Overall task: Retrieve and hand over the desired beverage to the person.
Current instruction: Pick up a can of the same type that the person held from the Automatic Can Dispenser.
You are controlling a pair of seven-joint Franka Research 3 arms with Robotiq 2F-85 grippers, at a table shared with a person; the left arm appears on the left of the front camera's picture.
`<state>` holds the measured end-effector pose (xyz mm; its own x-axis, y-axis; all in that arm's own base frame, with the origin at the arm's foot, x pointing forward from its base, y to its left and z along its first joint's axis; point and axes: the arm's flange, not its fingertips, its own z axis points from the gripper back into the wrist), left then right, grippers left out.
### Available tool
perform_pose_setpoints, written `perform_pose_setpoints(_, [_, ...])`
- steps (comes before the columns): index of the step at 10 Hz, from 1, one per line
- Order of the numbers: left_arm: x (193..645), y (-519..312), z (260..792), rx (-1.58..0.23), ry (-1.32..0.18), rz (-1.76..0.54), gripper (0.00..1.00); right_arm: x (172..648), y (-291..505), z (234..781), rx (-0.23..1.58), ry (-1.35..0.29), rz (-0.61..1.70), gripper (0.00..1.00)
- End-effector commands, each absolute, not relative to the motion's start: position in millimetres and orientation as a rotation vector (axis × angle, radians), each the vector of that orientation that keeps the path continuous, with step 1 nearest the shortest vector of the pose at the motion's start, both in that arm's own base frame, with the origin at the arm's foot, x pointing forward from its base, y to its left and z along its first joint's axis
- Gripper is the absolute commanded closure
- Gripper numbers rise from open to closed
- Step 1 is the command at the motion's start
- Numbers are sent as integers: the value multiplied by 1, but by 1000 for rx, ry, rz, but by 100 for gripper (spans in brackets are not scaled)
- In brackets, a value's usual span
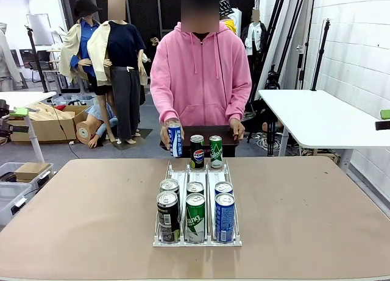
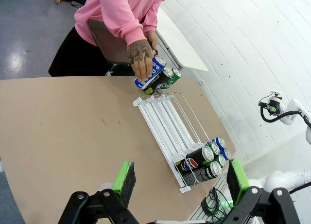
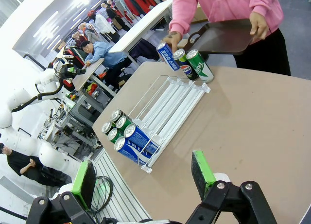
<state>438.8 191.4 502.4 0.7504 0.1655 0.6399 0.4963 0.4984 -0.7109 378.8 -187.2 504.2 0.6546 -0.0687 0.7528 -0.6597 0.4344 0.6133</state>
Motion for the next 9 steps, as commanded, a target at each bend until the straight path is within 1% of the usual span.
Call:
perform_pose_setpoints(1, [438, 192, 504, -1059, -726, -214, 0, 378, -186, 504, 1082, -802, 424, 0])
perform_pose_setpoints(7, [438, 192, 504, -1059, -726, -214, 0, 381, -182, 507, 1068, -794, 437, 0])
perform_pose_setpoints(9, [438, 192, 504, -1059, -726, -214, 0, 382, -169, 513, 1051, -756, 445, 0])
